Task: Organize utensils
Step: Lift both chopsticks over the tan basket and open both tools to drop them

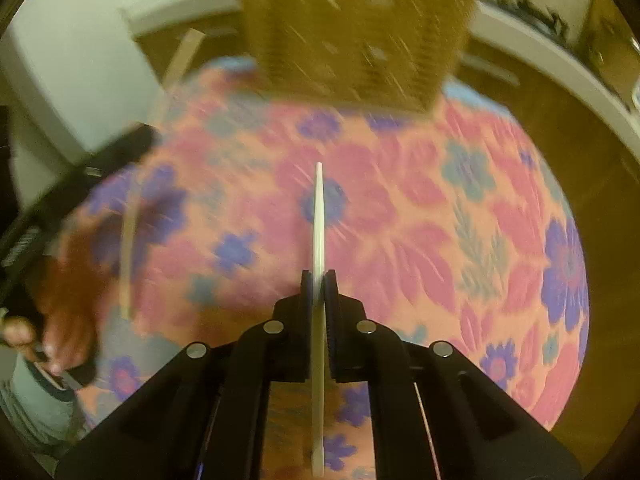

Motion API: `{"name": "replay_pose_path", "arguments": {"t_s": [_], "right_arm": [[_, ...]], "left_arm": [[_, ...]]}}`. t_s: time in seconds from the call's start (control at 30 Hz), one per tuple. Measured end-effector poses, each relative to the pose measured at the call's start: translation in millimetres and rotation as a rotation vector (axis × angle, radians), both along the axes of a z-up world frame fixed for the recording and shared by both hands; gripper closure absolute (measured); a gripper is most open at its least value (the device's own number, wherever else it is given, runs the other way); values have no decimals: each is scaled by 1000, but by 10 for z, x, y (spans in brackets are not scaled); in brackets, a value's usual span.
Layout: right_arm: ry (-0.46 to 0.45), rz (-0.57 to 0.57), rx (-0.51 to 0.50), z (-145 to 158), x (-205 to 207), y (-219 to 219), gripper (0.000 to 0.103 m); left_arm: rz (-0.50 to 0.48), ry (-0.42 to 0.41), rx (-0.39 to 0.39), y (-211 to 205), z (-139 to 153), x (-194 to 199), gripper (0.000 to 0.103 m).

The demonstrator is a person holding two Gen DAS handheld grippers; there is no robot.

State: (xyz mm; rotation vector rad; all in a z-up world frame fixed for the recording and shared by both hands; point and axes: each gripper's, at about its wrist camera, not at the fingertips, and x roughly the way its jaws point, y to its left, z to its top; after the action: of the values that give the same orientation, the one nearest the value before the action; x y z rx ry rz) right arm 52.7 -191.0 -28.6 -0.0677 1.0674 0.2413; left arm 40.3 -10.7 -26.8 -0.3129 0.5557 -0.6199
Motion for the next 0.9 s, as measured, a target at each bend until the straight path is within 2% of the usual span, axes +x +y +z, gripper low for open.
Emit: {"name": "replay_pose_path", "arguments": {"t_s": [0.1,0.23,0.33,0.43,0.5,0.67,0.9], "right_arm": [[-88,24,38,297,21,40,99],[-209,15,90,749,153,-60,99],[-312,-21,150,1091,309,-209,99],[-410,-78,188,1386,490,-394,99],[-460,-123,198,1531,655,-529,99],[-532,-217,239,1661,1167,-814,99],[-713,-268,160,1708,1438,-839,99]], "left_arm": [[8,-75,-20,55,312,2,99],[21,-211,-30,9,922,119,99],[25,-269,-43,-131,1278,316,99],[44,-311,-38,-329,1501,567,99],[50,-312,-46,-457,1573,775,99],[83,-334,-22,-803,1646,1115,99],[137,-313,-36,-984,1580,1512,99]]}}
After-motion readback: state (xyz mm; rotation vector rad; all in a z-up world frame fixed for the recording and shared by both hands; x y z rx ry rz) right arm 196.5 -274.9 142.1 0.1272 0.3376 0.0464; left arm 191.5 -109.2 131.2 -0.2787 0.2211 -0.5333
